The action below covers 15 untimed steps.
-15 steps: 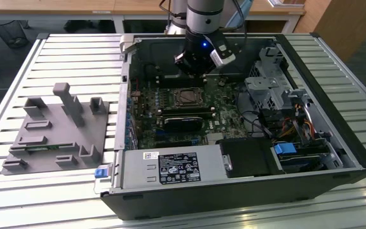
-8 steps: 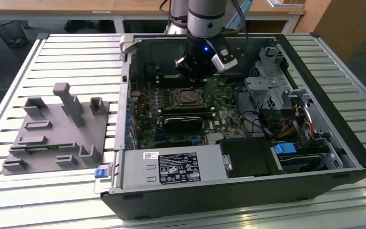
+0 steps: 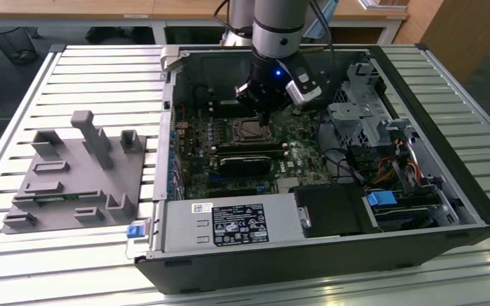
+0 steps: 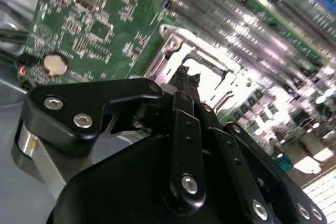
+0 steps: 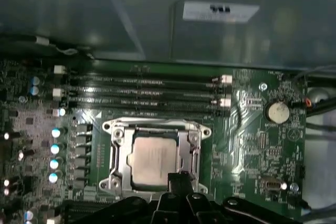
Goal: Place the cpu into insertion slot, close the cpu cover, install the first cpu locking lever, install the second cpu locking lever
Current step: 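Install the second cpu locking lever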
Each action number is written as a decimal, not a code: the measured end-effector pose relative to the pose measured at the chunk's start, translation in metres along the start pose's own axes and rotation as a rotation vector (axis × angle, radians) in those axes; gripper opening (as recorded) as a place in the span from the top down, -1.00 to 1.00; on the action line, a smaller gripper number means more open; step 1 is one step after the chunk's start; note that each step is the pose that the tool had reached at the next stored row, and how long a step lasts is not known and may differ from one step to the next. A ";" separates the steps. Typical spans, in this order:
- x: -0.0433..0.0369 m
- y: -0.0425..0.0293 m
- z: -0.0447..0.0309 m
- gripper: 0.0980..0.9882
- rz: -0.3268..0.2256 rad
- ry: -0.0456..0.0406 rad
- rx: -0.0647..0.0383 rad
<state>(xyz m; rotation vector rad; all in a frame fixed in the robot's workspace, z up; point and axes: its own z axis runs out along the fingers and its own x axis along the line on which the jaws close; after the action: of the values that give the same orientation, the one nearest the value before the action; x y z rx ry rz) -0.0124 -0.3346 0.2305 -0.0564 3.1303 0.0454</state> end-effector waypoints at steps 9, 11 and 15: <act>0.0007 -0.0193 -0.0005 0.98 0.000 0.0051 -0.016; 0.0008 -0.0219 -0.0005 0.98 0.000 0.0047 -0.027; 0.0008 -0.0233 0.0001 0.98 0.001 0.0037 -0.057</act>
<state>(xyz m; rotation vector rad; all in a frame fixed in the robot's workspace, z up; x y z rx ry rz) -0.0124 -0.3579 0.2297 -0.0561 3.1326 0.1341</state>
